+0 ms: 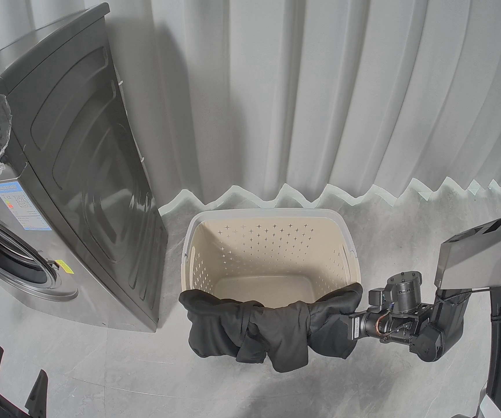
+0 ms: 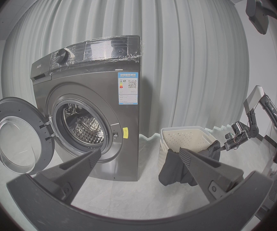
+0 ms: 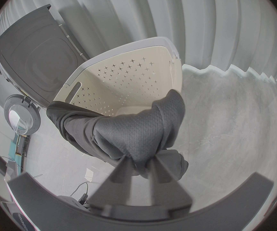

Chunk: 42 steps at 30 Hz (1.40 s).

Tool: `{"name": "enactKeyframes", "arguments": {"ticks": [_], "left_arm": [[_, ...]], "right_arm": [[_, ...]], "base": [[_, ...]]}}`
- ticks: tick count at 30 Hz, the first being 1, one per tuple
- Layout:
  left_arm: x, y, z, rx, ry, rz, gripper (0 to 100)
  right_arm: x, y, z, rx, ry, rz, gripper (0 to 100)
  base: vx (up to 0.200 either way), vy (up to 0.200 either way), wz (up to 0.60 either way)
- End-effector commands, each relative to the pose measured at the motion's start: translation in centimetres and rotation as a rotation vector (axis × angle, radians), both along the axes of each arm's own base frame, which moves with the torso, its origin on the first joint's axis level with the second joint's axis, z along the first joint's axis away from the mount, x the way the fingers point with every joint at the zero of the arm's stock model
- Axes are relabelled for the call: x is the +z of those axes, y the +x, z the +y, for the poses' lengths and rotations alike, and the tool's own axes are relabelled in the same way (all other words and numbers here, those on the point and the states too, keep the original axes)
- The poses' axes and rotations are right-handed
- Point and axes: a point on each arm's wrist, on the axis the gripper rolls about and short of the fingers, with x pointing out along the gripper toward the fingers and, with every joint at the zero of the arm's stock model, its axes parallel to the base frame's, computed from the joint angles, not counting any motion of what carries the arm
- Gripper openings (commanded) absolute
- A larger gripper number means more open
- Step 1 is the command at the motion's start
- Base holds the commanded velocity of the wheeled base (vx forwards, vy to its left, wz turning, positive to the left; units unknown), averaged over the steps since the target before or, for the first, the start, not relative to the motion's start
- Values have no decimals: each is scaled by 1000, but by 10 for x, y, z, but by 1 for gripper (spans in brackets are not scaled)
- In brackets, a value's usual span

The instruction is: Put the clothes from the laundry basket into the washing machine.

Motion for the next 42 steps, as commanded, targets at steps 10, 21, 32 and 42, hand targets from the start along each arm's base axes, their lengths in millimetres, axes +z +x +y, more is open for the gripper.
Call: {"name": "enactKeyframes", "arguments": {"ticks": [10, 21, 32, 42], "left_arm": [[-5, 0, 0, 2, 1, 0, 100], [-5, 0, 0, 3, 1, 0, 100], [-5, 0, 0, 3, 1, 0, 100], [-5, 0, 0, 2, 1, 0, 100]], "right_arm": [[33, -26, -2, 39, 43, -59, 0], [84, -87, 9, 147, 143, -144, 0], [128, -111, 3, 179, 233, -314, 0], [188, -123, -2, 135, 351, -572, 0]], "base": [[0, 0, 0], [0, 0, 0], [0, 0, 0], [0, 0, 0]]}}
